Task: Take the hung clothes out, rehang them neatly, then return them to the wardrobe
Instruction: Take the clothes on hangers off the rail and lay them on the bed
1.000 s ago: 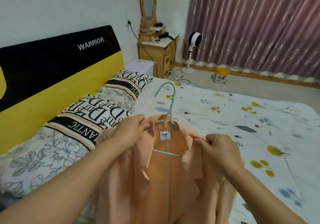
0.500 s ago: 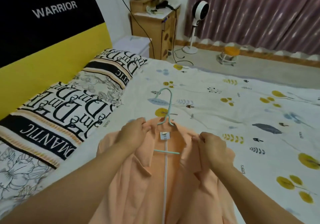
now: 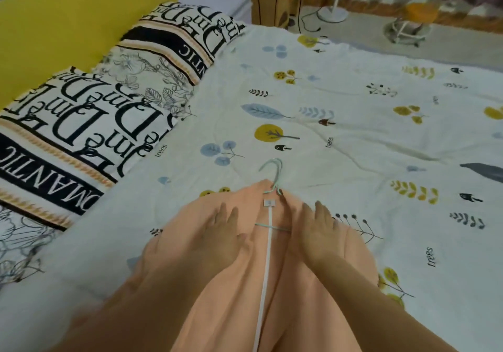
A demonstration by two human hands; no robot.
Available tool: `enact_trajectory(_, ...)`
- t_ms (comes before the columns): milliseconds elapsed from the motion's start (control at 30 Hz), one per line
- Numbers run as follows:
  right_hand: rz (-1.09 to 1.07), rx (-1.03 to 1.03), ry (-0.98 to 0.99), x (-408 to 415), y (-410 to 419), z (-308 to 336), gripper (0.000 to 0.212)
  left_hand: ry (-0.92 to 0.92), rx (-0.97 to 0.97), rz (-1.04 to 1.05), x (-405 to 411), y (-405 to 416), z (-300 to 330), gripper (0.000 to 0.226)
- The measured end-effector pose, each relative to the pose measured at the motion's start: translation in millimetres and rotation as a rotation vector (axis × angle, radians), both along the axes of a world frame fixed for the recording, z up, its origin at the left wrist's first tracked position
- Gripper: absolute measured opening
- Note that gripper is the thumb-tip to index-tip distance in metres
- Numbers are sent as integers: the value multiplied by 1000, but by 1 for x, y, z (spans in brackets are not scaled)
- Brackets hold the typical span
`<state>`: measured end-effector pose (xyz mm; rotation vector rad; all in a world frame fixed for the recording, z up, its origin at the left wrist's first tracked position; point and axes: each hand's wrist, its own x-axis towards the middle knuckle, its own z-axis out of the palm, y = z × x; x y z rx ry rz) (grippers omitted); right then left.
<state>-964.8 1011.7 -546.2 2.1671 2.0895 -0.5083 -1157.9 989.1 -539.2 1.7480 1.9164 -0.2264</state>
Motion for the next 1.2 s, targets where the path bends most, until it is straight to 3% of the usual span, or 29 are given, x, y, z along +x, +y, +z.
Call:
enact_trajectory(133, 171, -238, -38, -1, -27, -8, 49, 18, -112, -54, 4, -4, 5, 50)
enact_trajectory(233, 270, -281, -52, -1, -36, 13, 37, 29, -127, -88, 3, -6, 26, 41)
enact_trajectory(467, 363, -189, 6, -19, -50, 106, 30, -38, 1, -106, -7, -34, 114, 35)
enact_trajectory(767, 522, -55, 13, -85, -118, 240, 29, -49, 112, -31, -68, -134, 254, 32)
enact_trajectory(1200, 864, 147, 60, -229, -276, 395, 28, 143, 284, 151, -202, -349, 408, 32)
